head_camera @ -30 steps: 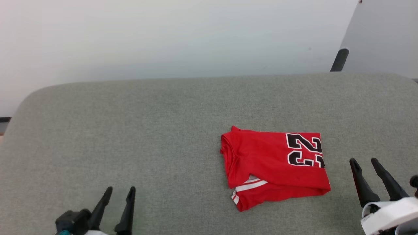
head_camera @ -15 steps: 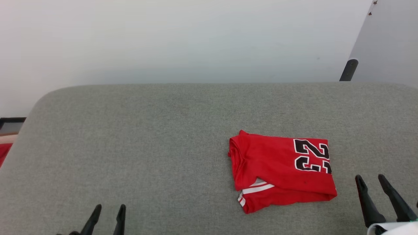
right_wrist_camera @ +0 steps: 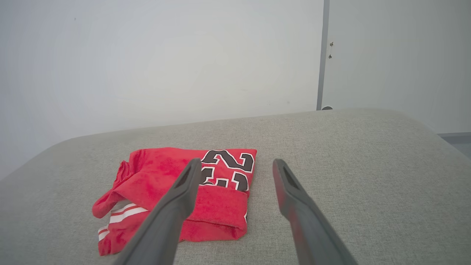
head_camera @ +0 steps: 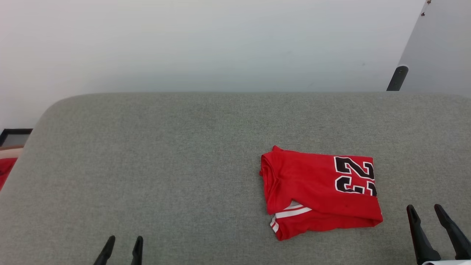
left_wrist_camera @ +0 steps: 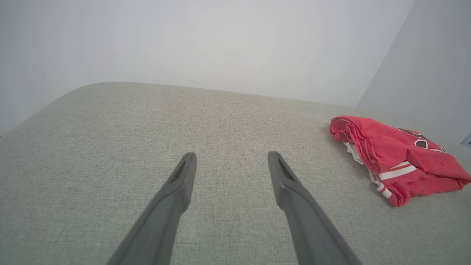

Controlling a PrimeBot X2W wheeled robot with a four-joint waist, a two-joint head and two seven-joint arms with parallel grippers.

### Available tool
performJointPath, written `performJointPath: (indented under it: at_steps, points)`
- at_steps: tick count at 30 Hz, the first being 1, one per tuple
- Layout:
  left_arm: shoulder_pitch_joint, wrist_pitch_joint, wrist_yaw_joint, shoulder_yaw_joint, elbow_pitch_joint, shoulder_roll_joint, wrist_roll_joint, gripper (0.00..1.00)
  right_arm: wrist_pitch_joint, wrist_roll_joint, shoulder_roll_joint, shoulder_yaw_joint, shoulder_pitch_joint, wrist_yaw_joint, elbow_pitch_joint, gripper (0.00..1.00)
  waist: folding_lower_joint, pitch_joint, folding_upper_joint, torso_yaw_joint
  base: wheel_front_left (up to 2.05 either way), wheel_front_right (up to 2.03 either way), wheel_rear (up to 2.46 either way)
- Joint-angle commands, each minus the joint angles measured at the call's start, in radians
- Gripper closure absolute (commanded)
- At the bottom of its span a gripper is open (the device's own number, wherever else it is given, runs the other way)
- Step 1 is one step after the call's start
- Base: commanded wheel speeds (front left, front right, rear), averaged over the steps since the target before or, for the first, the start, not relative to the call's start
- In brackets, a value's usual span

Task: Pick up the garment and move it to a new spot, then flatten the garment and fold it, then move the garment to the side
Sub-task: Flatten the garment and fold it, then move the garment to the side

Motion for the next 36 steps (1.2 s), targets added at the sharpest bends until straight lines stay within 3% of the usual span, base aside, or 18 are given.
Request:
performJointPath:
  at_steps: [1,24,30,36]
  points:
    - [0.004,0.001,0.001,0.002,-0.002,-0.002,0.007,0.0,0.0,-0.012,0.002,-0.004,0.012,0.0,-0.004,0.0,0.0,0.0,0.0,-0.001,0.0,0.0,0.0]
    - [-0.014,0.001,0.001,0.003,0.012,-0.012,0.006,0.0,0.012,-0.056,0.023,-0.017,0.021,0.0,0.006,0.0,0.0,-0.003,0.0,0.006,0.0,0.0,0.0]
    - [-0.038,0.001,0.001,0.0,0.012,-0.018,0.005,0.0,0.181,-0.062,-0.012,0.029,-0.081,0.0,0.043,0.0,0.0,0.019,0.0,0.01,0.0,0.0,0.0]
    - [-0.095,0.001,0.001,-0.017,0.005,-0.018,-0.007,0.0,0.447,-0.053,-0.054,0.079,-0.267,0.0,0.099,0.0,0.0,0.083,0.0,0.024,0.0,0.0,0.0]
